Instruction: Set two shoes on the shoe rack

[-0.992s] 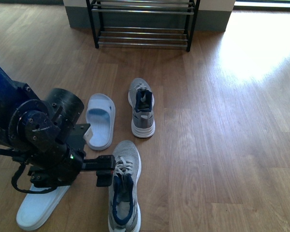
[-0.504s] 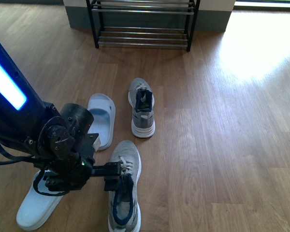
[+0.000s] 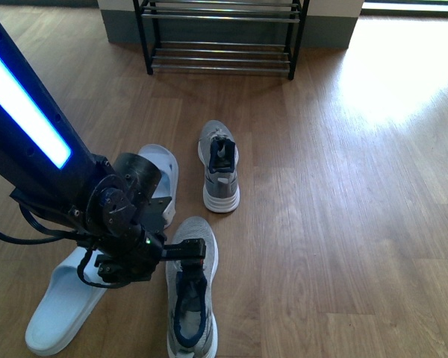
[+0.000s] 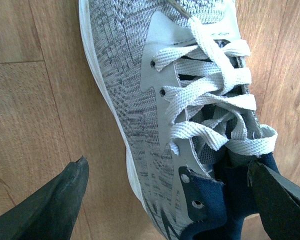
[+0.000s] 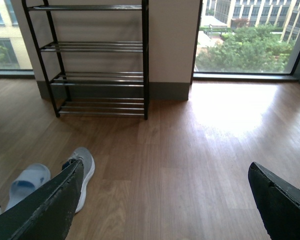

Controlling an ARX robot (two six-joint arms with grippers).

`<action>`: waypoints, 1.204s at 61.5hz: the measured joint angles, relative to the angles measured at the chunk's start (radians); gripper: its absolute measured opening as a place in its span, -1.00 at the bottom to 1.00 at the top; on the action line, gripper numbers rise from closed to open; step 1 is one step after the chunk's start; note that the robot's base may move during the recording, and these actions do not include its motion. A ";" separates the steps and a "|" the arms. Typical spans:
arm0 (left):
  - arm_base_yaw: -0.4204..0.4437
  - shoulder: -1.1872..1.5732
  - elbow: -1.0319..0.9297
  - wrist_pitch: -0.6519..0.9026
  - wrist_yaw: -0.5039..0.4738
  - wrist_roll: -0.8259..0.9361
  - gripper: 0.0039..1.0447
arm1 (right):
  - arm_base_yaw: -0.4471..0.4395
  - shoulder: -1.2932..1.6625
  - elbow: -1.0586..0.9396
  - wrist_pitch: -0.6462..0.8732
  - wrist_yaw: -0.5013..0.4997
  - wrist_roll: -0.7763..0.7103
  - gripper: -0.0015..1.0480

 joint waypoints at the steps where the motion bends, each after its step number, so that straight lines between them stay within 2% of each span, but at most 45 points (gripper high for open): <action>1: -0.002 0.000 0.000 0.000 0.000 -0.001 0.83 | 0.000 0.000 0.000 0.000 0.000 0.000 0.82; 25: -0.009 0.079 0.046 0.003 -0.030 0.007 0.83 | 0.000 0.000 0.000 0.000 0.000 0.000 0.82; 35: -0.022 0.101 0.065 0.010 -0.011 0.003 0.83 | 0.000 0.000 0.000 0.000 0.000 0.000 0.82; 43: -0.027 0.101 0.083 0.011 -0.016 0.000 0.49 | 0.000 0.000 0.000 0.000 0.000 0.000 0.82; 50: -0.027 0.102 0.086 0.014 -0.020 -0.010 0.08 | 0.000 0.000 0.000 0.000 0.000 0.000 0.82; 57: -0.026 0.105 0.087 0.014 -0.030 -0.017 -0.23 | 0.000 0.000 0.000 0.000 0.000 0.000 0.82; 62: -0.026 0.105 0.089 0.004 -0.045 -0.020 -0.64 | 0.000 0.000 0.000 0.000 0.000 0.000 0.82; 67: -0.023 0.106 0.090 -0.001 -0.054 -0.020 -0.88 | 0.000 0.000 0.000 0.000 0.000 0.000 0.82; 70: -0.022 0.106 0.092 -0.007 -0.060 -0.025 -0.98 | 0.000 0.000 0.000 0.000 0.000 0.000 0.82; 74: -0.020 0.106 0.092 -0.007 -0.072 -0.025 -0.98 | 0.000 0.000 0.000 0.000 0.000 0.000 0.82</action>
